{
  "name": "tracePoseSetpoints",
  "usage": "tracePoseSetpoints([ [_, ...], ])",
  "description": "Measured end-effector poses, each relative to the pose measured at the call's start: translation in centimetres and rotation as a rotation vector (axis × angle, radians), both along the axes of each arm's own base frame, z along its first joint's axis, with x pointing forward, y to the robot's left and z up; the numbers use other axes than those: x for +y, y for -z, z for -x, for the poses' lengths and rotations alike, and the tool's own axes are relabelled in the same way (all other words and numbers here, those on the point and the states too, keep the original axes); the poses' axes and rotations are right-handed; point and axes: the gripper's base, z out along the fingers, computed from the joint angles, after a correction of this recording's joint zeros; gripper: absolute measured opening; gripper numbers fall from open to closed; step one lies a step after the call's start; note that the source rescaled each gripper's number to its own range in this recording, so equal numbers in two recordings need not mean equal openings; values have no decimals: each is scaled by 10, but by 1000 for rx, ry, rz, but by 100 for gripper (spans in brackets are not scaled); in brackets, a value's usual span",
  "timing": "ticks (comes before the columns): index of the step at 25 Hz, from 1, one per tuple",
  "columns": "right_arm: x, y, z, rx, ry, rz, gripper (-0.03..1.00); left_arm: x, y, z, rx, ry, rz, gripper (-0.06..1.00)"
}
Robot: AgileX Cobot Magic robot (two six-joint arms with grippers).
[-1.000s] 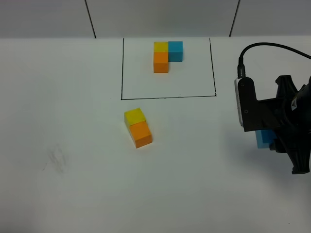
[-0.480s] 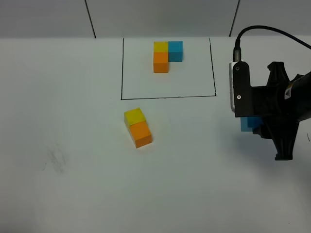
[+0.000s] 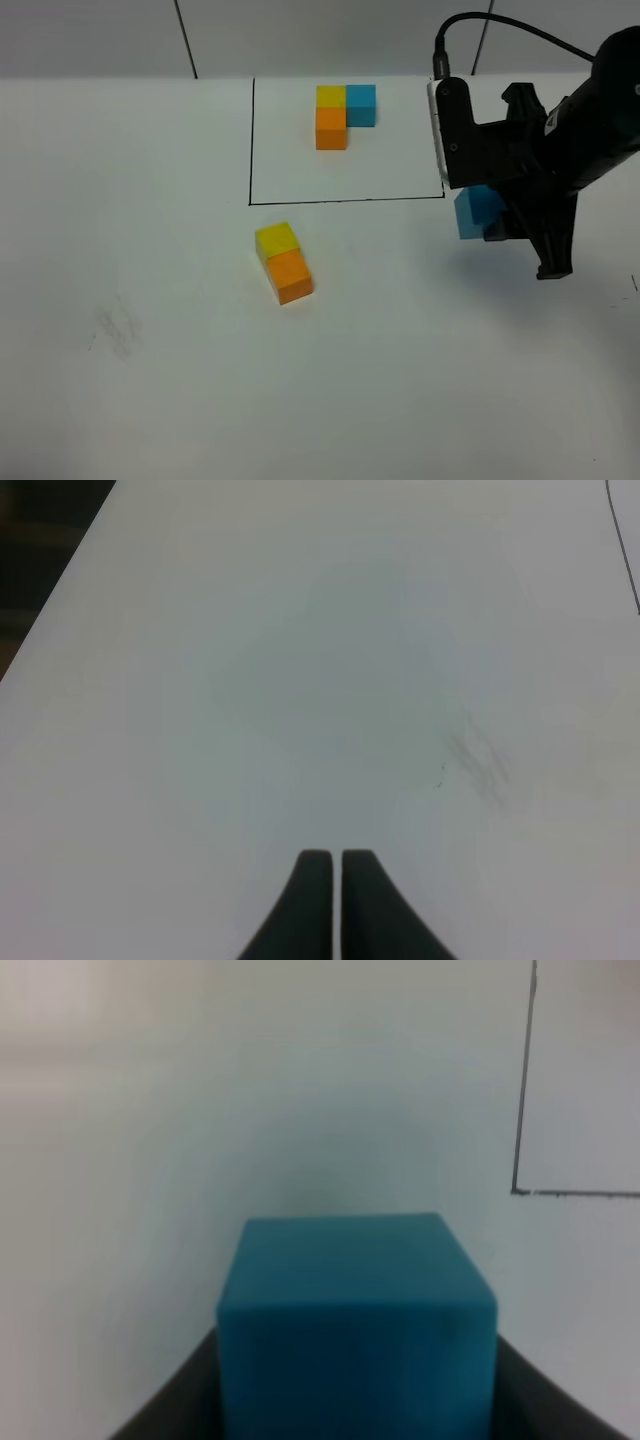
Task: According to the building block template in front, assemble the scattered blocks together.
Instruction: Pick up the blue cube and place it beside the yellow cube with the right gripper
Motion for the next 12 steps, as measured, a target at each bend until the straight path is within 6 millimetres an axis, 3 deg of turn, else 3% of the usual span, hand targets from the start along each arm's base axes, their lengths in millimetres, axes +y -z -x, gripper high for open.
tracePoseSetpoints([
  [12, 47, 15, -32, 65, -125, -7, 54, 0, 0, 0, 0, 0, 0, 0],
])
